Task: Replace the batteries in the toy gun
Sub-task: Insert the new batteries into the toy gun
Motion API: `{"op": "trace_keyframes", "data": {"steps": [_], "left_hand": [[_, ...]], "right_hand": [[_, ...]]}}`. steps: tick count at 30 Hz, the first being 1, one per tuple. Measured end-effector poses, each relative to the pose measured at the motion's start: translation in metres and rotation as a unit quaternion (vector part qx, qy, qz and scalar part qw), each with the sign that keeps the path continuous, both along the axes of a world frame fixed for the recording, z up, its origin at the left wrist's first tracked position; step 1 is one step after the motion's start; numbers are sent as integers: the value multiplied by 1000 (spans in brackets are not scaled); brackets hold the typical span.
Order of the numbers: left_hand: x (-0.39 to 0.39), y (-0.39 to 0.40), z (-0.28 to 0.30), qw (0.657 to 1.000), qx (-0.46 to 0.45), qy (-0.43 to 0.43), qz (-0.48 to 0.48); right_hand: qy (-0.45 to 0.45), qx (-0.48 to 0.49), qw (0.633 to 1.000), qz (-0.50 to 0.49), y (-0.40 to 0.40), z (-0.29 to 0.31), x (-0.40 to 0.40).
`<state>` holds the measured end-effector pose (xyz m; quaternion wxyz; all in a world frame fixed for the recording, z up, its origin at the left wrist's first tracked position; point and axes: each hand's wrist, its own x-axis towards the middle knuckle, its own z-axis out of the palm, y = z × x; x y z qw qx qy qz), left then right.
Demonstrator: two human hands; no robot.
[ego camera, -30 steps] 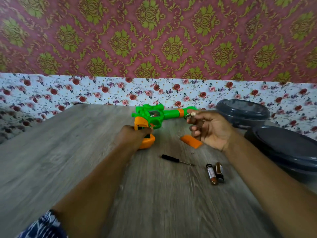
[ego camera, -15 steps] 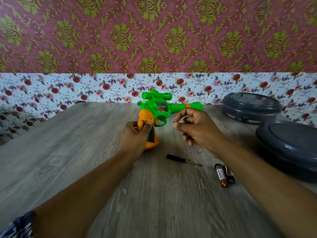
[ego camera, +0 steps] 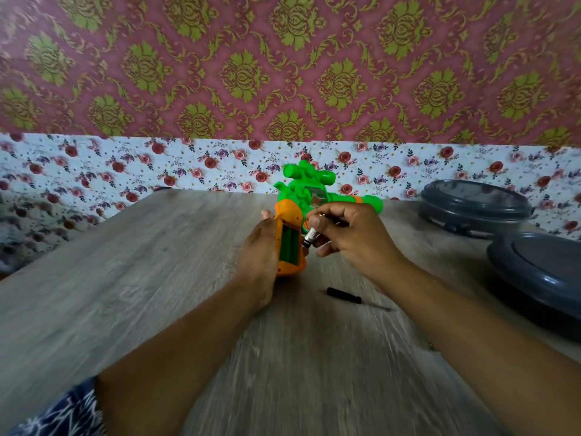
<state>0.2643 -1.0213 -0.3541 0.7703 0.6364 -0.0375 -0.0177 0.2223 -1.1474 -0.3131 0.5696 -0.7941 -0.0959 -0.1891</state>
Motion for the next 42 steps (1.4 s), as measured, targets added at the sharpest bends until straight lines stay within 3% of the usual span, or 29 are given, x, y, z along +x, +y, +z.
{"op": "trace_keyframes", "data": {"steps": [9,16,24,42], "left_hand": [[-1,-3,-2,1000,10,-13,2],[1,-3,-4,999,-3,-48,-11],[-8,-3,1,997,4,-74,-21],[-14,-6,4,995,22,-100,14]], "right_hand": [[-77,-60,987,-130,14,-26,8],[-98,-95,985,-107,14,-26,0],[-84,-58,988,-112,10,-26,-1],[-77,-286,952,-82,13,-32,-15]]}}
